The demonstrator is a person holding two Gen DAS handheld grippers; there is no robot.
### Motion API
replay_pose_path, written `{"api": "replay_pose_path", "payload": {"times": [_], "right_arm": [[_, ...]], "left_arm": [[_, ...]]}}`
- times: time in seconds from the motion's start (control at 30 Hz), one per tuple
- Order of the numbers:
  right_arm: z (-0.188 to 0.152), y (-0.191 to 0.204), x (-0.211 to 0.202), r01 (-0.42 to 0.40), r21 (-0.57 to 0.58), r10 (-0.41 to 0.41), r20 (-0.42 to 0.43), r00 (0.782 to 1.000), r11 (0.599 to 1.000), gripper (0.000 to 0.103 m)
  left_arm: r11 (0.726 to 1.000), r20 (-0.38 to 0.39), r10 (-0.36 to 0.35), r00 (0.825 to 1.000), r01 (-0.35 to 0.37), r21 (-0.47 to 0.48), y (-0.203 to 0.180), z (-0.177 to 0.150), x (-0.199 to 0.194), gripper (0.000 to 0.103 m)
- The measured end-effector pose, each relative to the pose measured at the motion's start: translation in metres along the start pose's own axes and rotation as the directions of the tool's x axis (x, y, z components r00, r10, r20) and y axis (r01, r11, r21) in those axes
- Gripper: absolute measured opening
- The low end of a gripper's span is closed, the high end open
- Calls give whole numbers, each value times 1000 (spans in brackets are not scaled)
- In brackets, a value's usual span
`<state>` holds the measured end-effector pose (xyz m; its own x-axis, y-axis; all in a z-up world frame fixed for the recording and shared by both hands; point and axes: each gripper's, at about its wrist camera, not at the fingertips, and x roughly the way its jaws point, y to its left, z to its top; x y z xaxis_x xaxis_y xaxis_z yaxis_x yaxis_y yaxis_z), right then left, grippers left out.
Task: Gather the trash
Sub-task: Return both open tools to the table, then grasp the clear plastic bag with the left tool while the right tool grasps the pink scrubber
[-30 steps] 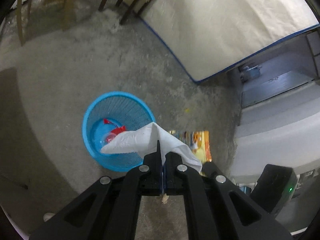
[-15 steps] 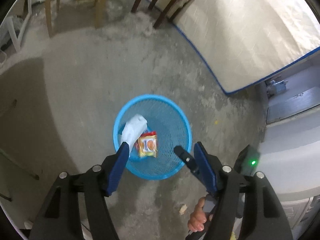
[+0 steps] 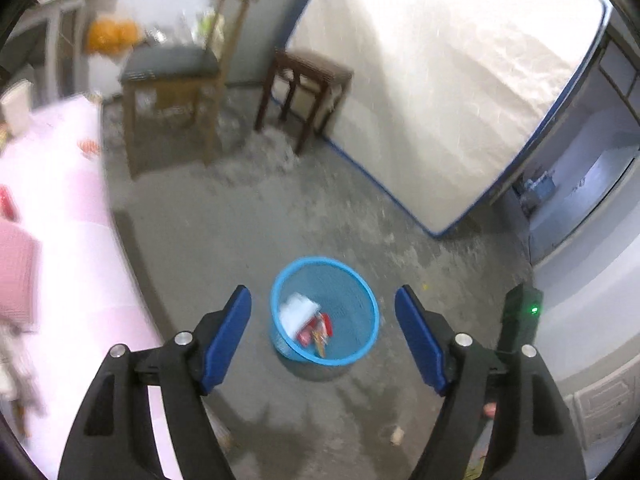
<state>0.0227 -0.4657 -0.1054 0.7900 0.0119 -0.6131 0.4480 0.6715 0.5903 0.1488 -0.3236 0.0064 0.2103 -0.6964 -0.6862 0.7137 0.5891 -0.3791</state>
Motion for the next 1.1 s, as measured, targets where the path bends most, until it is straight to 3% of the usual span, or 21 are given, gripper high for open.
{"api": "replay_pose_path", "payload": {"times": [0.1, 0.2, 0.33, 0.37, 0.5, 0.73, 0.8, 0.9, 0.97, 1.1], "right_arm": [[2, 36, -10, -49, -64, 49, 1, 999, 997, 75], [0, 72, -7, -102, -115, 100, -22, 995, 988, 76], [-8, 124, 6, -171, -198, 157, -81, 984, 965, 78], [-10, 140, 10, -190, -222, 172, -98, 980, 956, 79], [-18, 189, 27, -250, -294, 210, -163, 964, 922, 80], [-38, 265, 56, -299, -441, 205, -248, 947, 846, 82], [-45, 278, 61, -313, -461, 209, -263, 942, 830, 82], [-52, 301, 76, -310, -497, 194, -272, 943, 810, 82], [-55, 313, 89, -313, -516, 188, -280, 941, 797, 82], [-58, 331, 103, -323, -535, 183, -297, 937, 781, 82]], "left_arm": [[999, 96, 40, 995, -38, -14, 19, -6, -49, 75], [995, 188, 95, 978, -88, -44, 44, -20, -94, 75], [979, 284, 203, 937, -192, -65, 77, -46, -142, 75], [970, 306, 244, 920, -234, -70, 87, -55, -154, 75], [940, 337, 341, 877, -324, -108, 119, -77, -180, 75], [924, 364, 369, 855, -297, -240, 188, -85, -218, 73], [921, 373, 367, 852, -275, -278, 207, -83, -228, 68], [921, 377, 326, 867, -201, -334, 236, -77, -246, 59], [928, 370, 280, 886, -150, -342, 255, -65, -249, 57], [934, 285, 156, 946, -48, -353, 293, -24, -235, 55]]}}
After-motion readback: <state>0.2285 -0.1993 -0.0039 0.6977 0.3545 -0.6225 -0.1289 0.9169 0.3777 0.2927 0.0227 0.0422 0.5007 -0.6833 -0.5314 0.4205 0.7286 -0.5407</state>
